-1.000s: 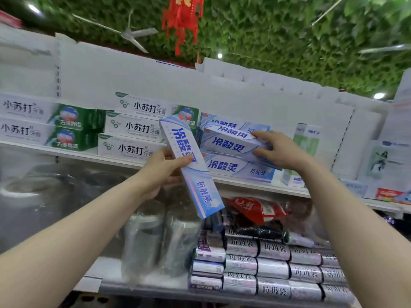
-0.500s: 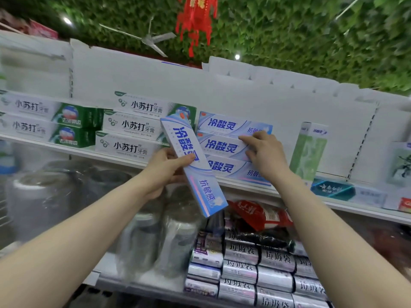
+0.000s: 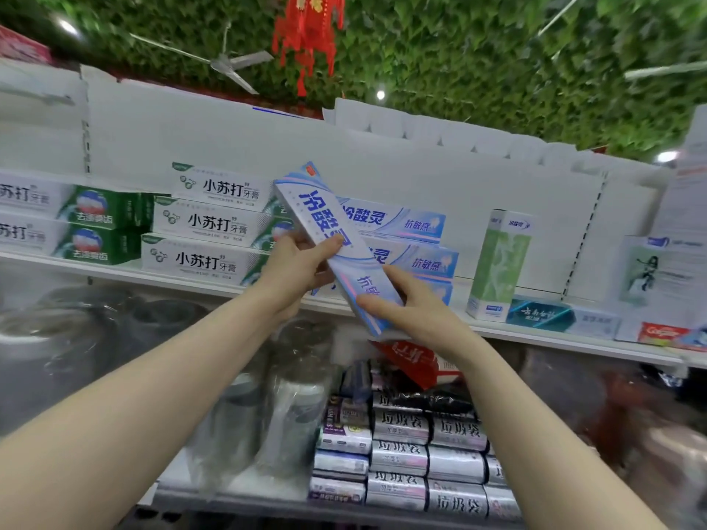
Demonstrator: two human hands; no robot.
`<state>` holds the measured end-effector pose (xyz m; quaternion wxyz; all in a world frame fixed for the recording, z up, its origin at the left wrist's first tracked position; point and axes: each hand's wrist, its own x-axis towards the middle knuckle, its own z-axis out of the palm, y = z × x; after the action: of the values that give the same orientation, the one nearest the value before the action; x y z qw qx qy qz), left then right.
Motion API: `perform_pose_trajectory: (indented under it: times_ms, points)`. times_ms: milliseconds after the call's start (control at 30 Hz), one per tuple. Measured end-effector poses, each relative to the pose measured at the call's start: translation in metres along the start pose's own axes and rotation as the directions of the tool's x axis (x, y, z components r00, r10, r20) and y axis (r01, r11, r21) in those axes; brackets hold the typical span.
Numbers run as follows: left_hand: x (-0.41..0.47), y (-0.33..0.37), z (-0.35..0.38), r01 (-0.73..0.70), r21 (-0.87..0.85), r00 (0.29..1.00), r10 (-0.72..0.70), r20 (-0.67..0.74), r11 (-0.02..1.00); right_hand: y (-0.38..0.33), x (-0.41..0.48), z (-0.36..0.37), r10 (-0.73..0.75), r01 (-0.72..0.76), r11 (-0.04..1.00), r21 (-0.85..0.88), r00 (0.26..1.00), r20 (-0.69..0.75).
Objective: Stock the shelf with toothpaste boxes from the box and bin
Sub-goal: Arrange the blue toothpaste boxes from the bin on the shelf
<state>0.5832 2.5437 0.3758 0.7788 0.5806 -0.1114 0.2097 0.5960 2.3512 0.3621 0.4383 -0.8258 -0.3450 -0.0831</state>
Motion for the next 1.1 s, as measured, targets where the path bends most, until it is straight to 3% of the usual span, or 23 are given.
perform_pose_trajectory:
  times_ms: [167, 300, 433, 567, 667, 767, 900, 1000, 1100]
  points:
    - [0.005, 0.015, 0.002, -0.081, -0.034, 0.996, 0.08, -0.031, 0.996, 0.0, -0.007, -0.022, 0.052, -0.045, 0.994, 0.101, 0.997, -0.064]
    - [0.011, 0.023, -0.005, -0.113, -0.095, 0.989, 0.104, -0.102, 0.989, 0.005, -0.004, -0.05, 0.045, -0.051, 0.998, -0.025, 0.983, -0.178]
    - [0.019, 0.022, -0.005, -0.171, 0.118, 0.983, 0.177, -0.043, 0.978, -0.005, 0.008, -0.078, -0.011, -0.052, 0.979, -0.197, 0.952, -0.305]
    - [0.03, 0.027, 0.005, -0.224, 0.255, 0.971, 0.238, -0.027, 0.941, -0.018, 0.031, -0.102, -0.1, -0.065, 0.879, -0.472, 0.943, -0.317]
    - [0.041, 0.027, 0.012, -0.235, 0.364, 0.968, 0.253, 0.0, 0.901, -0.02, 0.049, -0.113, -0.085, -0.103, 0.843, -0.528, 0.944, -0.32]
    - [0.053, 0.021, 0.017, -0.198, 0.554, 0.97, 0.243, -0.008, 0.808, -0.008, 0.063, -0.115, -0.011, -0.171, 0.797, -0.579, 0.955, -0.297]
    - [0.059, 0.003, 0.017, -0.109, 0.833, 0.968, 0.249, -0.035, 0.543, 0.014, 0.071, -0.098, 0.004, -0.201, 0.813, -0.546, 0.94, -0.341]
    - [0.055, -0.008, 0.018, -0.173, 0.898, 0.929, 0.369, 0.013, 0.404, 0.027, 0.067, -0.083, -0.069, -0.209, 0.834, -0.511, 0.879, -0.473]
    - [0.055, -0.01, 0.017, -0.181, 0.912, 0.913, 0.407, 0.017, 0.369, 0.034, 0.059, -0.067, -0.115, -0.217, 0.851, -0.478, 0.812, -0.573]
